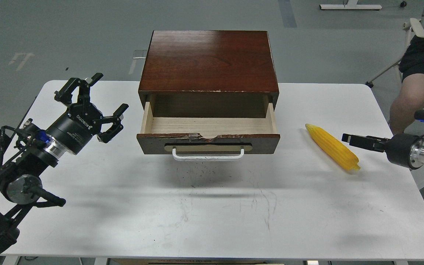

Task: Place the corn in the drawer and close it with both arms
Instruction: 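Close the right gripper on the yellow corn cob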

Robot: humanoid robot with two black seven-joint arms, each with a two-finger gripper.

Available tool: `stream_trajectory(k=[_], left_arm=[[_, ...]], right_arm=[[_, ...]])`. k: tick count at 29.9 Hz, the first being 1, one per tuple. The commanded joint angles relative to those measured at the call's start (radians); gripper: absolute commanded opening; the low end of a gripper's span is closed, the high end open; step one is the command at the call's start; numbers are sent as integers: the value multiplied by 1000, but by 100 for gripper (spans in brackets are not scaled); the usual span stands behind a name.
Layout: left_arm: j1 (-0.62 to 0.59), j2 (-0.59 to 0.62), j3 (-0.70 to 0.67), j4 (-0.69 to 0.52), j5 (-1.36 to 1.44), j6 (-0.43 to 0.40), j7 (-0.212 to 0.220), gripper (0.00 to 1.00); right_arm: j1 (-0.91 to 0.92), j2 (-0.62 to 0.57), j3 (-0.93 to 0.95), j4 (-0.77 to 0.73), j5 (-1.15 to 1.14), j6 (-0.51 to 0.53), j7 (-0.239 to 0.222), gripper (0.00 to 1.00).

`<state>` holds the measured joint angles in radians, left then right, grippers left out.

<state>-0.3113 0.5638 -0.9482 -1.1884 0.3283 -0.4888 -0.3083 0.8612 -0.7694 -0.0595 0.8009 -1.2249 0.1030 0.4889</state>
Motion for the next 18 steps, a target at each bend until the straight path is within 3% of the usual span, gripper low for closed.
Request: stream_trajectory(k=[1, 9, 11, 12, 13, 15, 18], left_arm=[[0, -1, 0, 1, 0, 0, 0, 100], [1, 1, 0, 1, -2, 0, 0, 100], [1, 1, 0, 0, -2, 0, 0, 100], [1, 1, 0, 0, -2, 0, 0, 100], [1, 1, 0, 0, -2, 0, 0, 100], [0, -1, 0, 0, -2, 0, 0, 100], [0, -4, 0, 1, 0, 0, 0, 100]], right_arm=[[1, 45, -32, -32, 1, -49, 0, 100], [-2, 90, -75, -42, 1, -71, 0, 91], [-4, 91, -86, -42, -1, -71, 0, 80], [-4, 91, -95, -43, 1, -71, 0, 67], [-4, 91, -95, -43, 1, -71, 0, 67], [-5, 91, -102, -43, 1, -71, 0, 49], [-7, 91, -103, -42, 1, -71, 0, 36]])
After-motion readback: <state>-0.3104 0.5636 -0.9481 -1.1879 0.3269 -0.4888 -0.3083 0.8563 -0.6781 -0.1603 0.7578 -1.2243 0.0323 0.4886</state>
